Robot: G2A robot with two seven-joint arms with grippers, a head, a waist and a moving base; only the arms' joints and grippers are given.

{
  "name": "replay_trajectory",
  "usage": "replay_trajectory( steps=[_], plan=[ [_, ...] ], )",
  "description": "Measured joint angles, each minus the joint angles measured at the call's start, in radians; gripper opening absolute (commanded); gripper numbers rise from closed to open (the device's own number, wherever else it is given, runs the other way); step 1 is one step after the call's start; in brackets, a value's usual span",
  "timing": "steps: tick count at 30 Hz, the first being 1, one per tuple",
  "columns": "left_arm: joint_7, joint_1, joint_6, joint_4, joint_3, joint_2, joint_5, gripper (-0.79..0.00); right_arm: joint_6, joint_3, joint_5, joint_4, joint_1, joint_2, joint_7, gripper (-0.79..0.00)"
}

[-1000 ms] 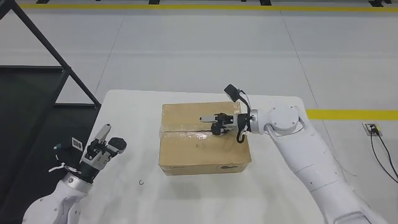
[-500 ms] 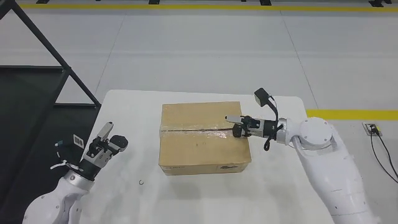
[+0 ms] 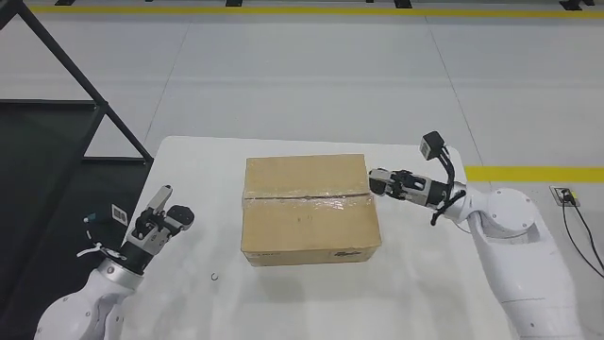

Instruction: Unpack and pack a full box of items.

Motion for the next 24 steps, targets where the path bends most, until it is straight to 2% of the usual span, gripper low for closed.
replay_trajectory(
  steps=[7,12,24],
  plan=[
    [-0.006,0.002,0.001,0.001,0.001,0.0,-0.014,0.0,0.062,-0.025,-0.069,0.014,0.006,0.008,-0.039,-0.785],
    [-0.006,0.001,0.003,0.0,0.001,0.001,-0.021,0.0,0.068,-0.065,-0.054,0.101,0.044,0.003,-0.026,-0.785],
    [-0.003,-0.012,0.012,0.004,0.009,0.002,-0.013,0.0,0.018,-0.109,0.007,0.307,0.106,-0.003,0.007,-0.785]
  ],
)
